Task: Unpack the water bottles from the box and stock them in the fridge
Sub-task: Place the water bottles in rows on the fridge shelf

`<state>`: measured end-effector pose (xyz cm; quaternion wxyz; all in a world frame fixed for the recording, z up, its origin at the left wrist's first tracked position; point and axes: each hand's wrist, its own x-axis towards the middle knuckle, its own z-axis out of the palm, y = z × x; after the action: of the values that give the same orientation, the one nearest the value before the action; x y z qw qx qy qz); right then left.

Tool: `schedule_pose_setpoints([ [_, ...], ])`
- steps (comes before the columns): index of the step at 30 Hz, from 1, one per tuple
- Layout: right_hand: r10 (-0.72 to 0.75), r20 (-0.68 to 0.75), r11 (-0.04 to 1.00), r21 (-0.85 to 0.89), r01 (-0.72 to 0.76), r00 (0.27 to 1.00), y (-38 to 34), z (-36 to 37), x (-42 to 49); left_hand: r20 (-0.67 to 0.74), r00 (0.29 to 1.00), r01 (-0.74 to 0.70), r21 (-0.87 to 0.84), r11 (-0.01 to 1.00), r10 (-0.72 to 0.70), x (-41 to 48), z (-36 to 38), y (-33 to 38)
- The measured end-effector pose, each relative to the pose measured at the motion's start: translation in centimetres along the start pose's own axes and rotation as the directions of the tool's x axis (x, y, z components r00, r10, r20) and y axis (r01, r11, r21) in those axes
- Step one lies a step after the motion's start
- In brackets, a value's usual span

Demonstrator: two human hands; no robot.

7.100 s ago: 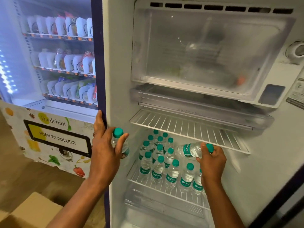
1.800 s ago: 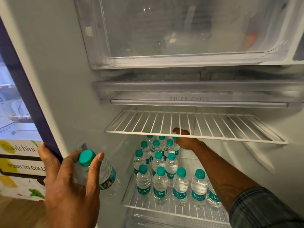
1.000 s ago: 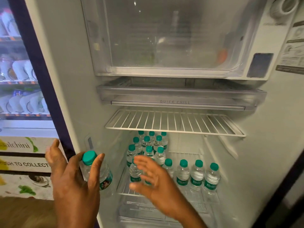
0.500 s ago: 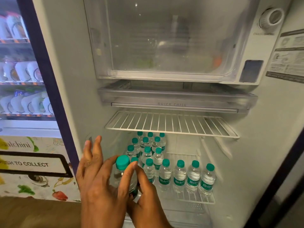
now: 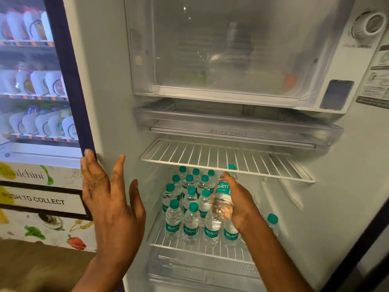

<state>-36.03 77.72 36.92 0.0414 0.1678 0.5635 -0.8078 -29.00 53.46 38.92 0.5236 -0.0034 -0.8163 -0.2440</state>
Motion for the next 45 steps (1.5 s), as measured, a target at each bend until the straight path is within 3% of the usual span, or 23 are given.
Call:
schedule_pose_setpoints([
  [6,-0.036,-0.06,0.992,0.12,0.043,0.998,-1.8,-0.4,5.3,0.029,0.998,0.063,-0.004,0.998,-0.063,0.0,1.2,-1.5],
  [11,-0.09,-0.137,0.991,0.091,0.103,0.986,-2.8,-1.1,9.1,0.023,0.999,0.038,-0.001,0.999,-0.038,0.1,1.1,-2.3],
  [17,-0.246,-0.2,0.963,-0.163,0.215,0.949,-3.1,-1.3,11.7,0.02,0.998,0.051,-0.005,0.999,-0.051,0.0,1.4,-2.4],
  [22,-0.422,-0.092,0.849,-0.389,0.358,0.902,-2.9,-1.1,13.0,0.011,0.999,0.049,-0.006,0.999,-0.049,0.0,1.4,-2.4],
  [25,-0.462,-0.109,0.838,-0.377,0.393,0.88,-2.4,-0.8,13.9,0.012,0.999,0.049,0.002,0.999,-0.049,0.0,1.5,-2.5],
  [29,-0.427,-0.129,0.865,-0.345,0.364,0.895,-1.9,-1.1,15.1,0.015,0.999,0.045,0.013,0.999,-0.045,0.1,1.6,-2.6],
  [33,-0.38,-0.024,0.863,-0.369,0.345,0.925,-1.9,-1.5,15.6,0.011,0.999,0.039,0.015,0.999,-0.039,0.0,1.6,-2.6],
  [38,-0.248,0.128,0.755,-0.596,0.275,0.96,-1.8,-2.4,16.9,0.02,0.998,0.054,0.024,0.998,-0.054,-0.1,1.8,-2.7],
  [45,-0.277,0.164,0.649,-0.694,0.31,0.947,-0.7,-3.0,17.3,0.015,0.999,0.042,0.042,0.998,-0.043,-0.1,1.9,-2.9],
])
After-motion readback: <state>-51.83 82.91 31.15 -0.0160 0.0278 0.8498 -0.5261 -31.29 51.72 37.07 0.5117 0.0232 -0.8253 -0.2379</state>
